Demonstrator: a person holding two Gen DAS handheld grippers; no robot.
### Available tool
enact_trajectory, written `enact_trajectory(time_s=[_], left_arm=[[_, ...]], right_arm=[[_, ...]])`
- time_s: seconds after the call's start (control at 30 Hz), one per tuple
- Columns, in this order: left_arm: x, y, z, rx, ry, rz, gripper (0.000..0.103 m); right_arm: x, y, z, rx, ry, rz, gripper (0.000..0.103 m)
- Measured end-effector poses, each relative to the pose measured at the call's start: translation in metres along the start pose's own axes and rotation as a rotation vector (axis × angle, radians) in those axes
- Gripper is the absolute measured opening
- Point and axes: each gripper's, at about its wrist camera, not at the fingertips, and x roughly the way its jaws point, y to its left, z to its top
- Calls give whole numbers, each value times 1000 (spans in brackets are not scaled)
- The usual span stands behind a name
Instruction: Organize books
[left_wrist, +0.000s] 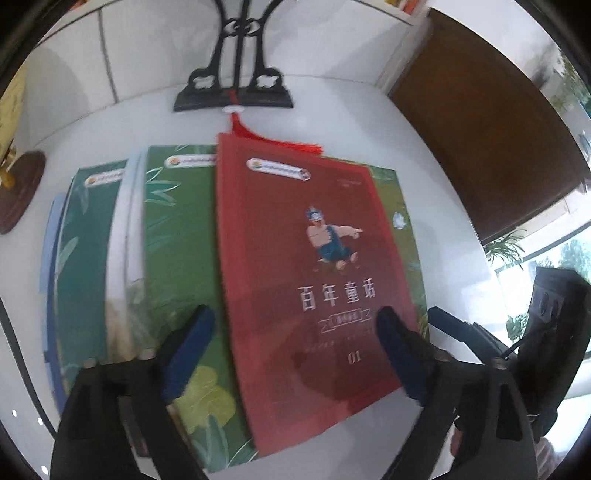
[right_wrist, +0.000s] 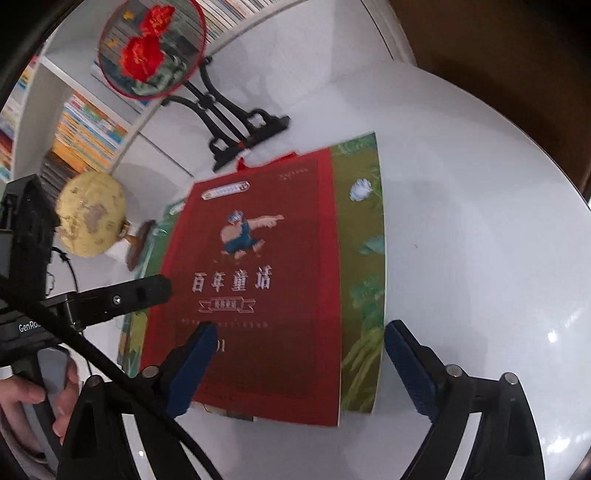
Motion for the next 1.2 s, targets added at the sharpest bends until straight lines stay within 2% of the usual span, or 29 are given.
enact_trajectory(time_s=[0.1, 0.2, 0.23, 0.3, 0.37, 0.43, 0.53, 0.7, 0.77, 0.9, 0.93, 0.97, 1.0, 1.03, 1.07, 1.13, 1.2], left_arm=[[5, -12, -4, 58, -19, 55, 97], [7, -16, -5, 82, -23, 78, 98], [8, -15, -5, 76, -27, 68, 100], [8, -13, -3, 59, -36, 55, 101], [9, -11, -3, 43, -45, 46, 101], [8, -9, -3, 32, -58, 4, 100], [7, -5, -1, 1, -57, -48, 100], [-2, 18, -2, -170, -84, -188, 95], [-6, 20, -1, -174, -99, -224, 93], [-20, 16, 0, -141, -153, -270, 79], [-23, 18, -1, -139, -156, -269, 65], [-24, 19, 0, -129, -159, -234, 43], [-22, 21, 0, -124, -150, -206, 36], [-18, 24, 0, -131, -131, -195, 30], [-15, 29, -2, -149, -114, -206, 29], [-10, 34, -4, -180, -97, -228, 26], [-10, 33, -8, -199, -98, -260, 26]], right_arm=[[-3, -2, 2, 16, -9, 14, 93], [-18, -5, 2, 69, -98, 75, 93], [-17, -6, 3, 82, -95, 97, 93], [-5, -10, 3, 105, -34, 134, 93], [-3, -11, 5, 96, -47, 170, 93], [-1, -12, 8, 99, -48, 193, 93], [7, -16, 11, 137, -15, 284, 91], [7, -15, 12, 136, -11, 285, 91], [7, -17, 12, 150, -19, 290, 91], [6, -25, 12, 194, -21, 315, 91], [5, -28, 12, 210, -24, 342, 89], [1, -33, 12, 234, -46, 402, 87], [-4, -39, 11, 264, -69, 464, 78], [-8, -43, 10, 287, -82, 514, 64], [-9, -46, 9, 310, -84, 558, 58], [-5, -44, 8, 308, -61, 563, 43], [2, -40, 8, 297, -40, 568, 38]])
